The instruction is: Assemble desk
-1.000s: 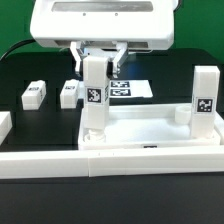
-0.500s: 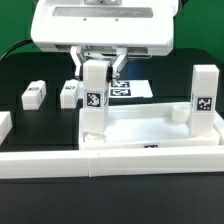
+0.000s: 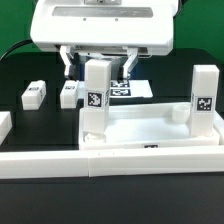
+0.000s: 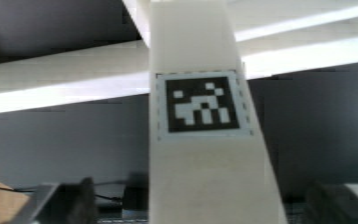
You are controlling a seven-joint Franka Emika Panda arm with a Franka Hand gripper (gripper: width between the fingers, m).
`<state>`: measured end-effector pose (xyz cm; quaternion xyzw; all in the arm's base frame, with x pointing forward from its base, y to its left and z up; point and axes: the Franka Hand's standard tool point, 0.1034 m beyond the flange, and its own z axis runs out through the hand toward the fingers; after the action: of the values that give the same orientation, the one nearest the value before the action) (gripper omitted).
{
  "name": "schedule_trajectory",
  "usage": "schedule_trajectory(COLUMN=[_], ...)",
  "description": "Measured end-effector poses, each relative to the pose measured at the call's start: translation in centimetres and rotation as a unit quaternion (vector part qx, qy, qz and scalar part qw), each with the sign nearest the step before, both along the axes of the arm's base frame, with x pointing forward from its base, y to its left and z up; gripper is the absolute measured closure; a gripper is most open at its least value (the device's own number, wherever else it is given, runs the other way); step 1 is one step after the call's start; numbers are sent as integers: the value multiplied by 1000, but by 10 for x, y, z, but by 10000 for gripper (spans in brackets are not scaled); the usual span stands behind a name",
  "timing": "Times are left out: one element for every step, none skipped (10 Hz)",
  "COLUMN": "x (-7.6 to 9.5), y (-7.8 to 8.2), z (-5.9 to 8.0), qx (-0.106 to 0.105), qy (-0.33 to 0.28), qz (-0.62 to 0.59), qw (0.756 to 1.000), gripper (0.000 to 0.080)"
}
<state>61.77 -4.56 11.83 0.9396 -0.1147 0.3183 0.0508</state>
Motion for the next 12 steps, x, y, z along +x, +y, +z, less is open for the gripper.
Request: schedule_trajectory(x=[0,0,0,0,0,0,-1,-4,0,-1,-3,2], y=[0,0,0,0,0,-6,-16,-18,-17,-18,-17,-17], z=[0,0,0,0,1,6,18,21,26,23,20,24], qx=[0,0,0,0,0,2,14,40,48,59,89,106], qy=[0,0,0,0,0,19,32,69,73,101,166,200], qz=[0,0,0,0,0,11,7,3,2,2,2,3], qw=[1000,1000,1000,1000,1000,1000,999,997,996,993,982,974], gripper=[165,154,154,151,151,151,151,151,151,151,151,151])
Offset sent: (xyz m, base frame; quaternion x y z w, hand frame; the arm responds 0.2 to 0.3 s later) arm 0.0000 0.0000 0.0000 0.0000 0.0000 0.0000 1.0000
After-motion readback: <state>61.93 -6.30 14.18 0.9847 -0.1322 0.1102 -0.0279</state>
